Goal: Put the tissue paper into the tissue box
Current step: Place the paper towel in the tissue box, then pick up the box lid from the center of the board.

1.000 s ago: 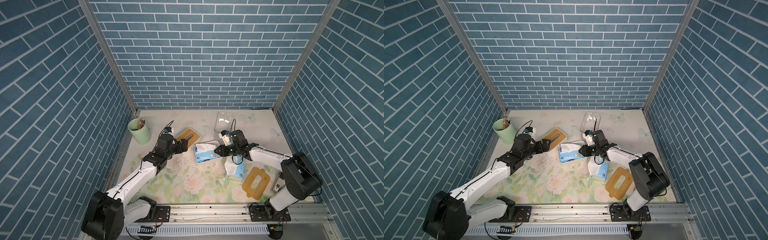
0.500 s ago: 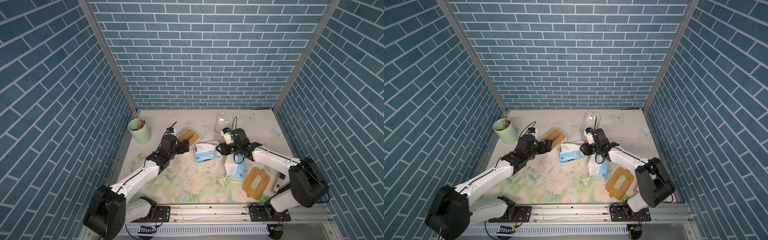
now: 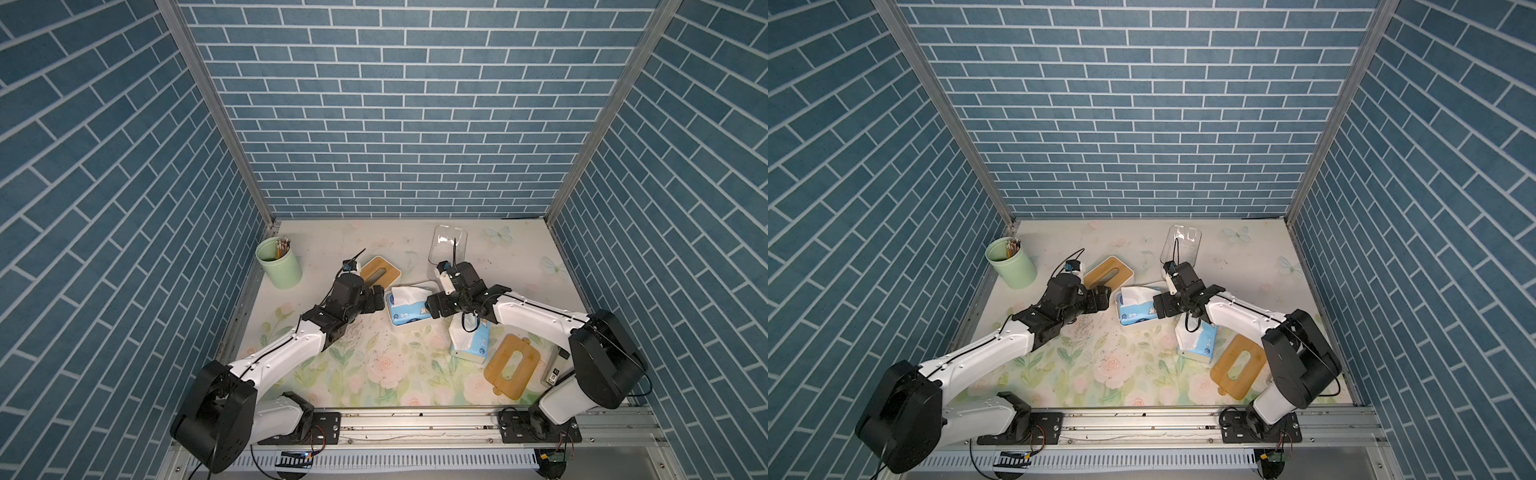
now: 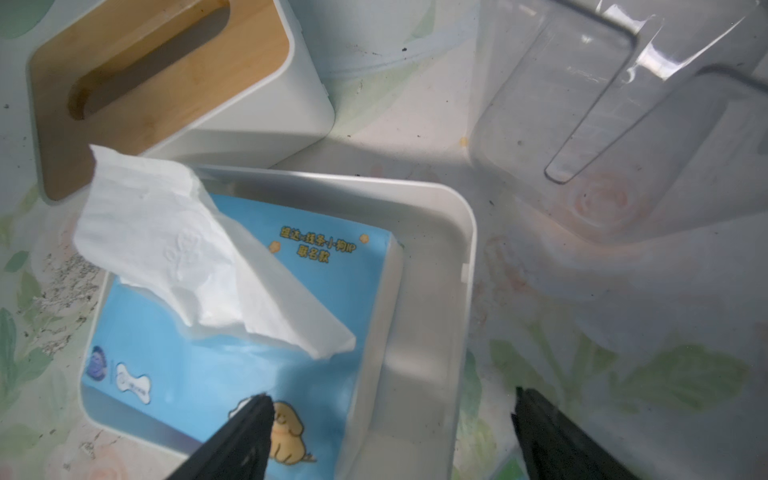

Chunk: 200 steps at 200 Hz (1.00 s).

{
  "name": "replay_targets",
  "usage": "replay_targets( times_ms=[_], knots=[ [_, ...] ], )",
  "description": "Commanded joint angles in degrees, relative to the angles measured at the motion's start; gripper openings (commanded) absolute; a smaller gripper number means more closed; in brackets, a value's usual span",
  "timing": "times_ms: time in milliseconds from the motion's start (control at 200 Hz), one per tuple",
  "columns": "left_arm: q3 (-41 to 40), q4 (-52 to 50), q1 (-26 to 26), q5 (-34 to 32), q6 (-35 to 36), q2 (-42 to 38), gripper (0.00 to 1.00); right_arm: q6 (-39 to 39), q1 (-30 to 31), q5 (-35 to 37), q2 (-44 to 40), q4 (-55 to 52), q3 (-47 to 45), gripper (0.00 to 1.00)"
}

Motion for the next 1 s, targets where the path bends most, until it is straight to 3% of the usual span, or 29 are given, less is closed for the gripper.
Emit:
replay_targets(
  times_ms=[0, 635, 830, 995],
  knots=[
    [-0.88, 0.61, -0.38, -1.42, 0.28, 0.52, 0.95, -0.97, 0.35, 1.48, 2.29, 0.14, 1.86, 0.94],
    [0.18, 0.27, -0.37, -6.90, 1.38, 2.43, 0.95, -2.49, -2.31, 2.76, 3.28, -1.54, 1.80, 0.77],
    [2.95, 0.51, -0.05, -10.81, 3.82, 4.55, 0.92, -3.51, -2.33, -2.03, 0.46, 0.27, 2.47, 0.81],
    [8.13, -0.40, -0.06, -7.23, 12.26, 11.10, 0.86, -5.07, -2.65, -6.41, -3.72, 1.45, 2.46, 0.87]
  ],
)
